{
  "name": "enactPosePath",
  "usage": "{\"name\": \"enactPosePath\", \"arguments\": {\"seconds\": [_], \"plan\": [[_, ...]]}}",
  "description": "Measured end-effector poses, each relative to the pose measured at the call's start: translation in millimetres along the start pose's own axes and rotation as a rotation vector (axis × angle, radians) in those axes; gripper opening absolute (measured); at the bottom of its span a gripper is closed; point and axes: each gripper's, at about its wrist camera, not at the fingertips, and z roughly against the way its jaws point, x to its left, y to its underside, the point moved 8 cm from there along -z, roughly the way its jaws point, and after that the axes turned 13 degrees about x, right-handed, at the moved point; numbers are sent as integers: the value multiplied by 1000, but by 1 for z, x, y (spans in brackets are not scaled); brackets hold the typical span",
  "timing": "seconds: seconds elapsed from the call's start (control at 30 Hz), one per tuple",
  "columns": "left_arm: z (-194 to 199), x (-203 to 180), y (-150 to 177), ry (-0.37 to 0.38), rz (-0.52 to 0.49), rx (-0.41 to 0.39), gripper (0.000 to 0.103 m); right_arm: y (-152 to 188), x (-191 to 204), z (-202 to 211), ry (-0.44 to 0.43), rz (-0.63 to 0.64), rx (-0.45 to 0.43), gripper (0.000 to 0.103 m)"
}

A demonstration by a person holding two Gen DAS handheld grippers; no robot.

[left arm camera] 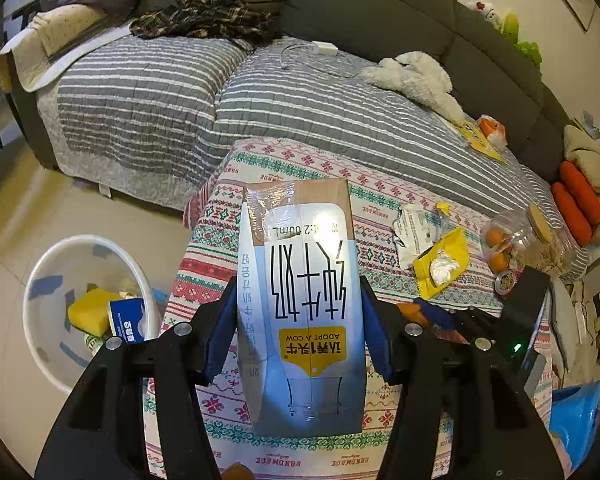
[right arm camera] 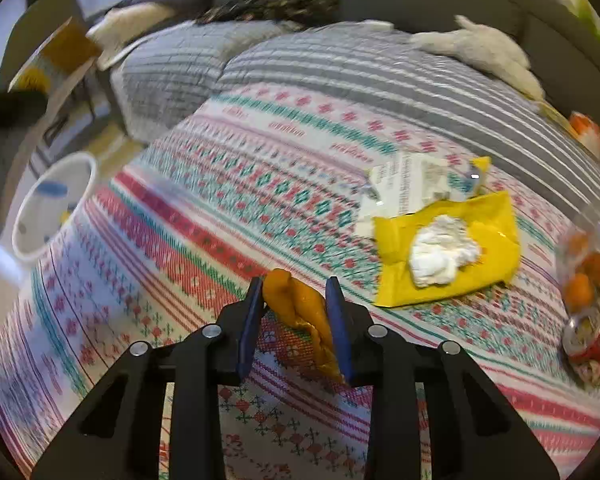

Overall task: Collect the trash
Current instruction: 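Grasp the white milk carton with the left tool while the right tool grasps the orange stick snack, then carry the milk carton and orange snack over the white bin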

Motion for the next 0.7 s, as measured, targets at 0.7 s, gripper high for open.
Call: {"name": "enactPosePath", "arguments": {"seconds": [0.7], "plan": [[54, 25, 4, -19, -7, -151, 54, -10, 14, 97, -3, -302, -278, 28]]}}
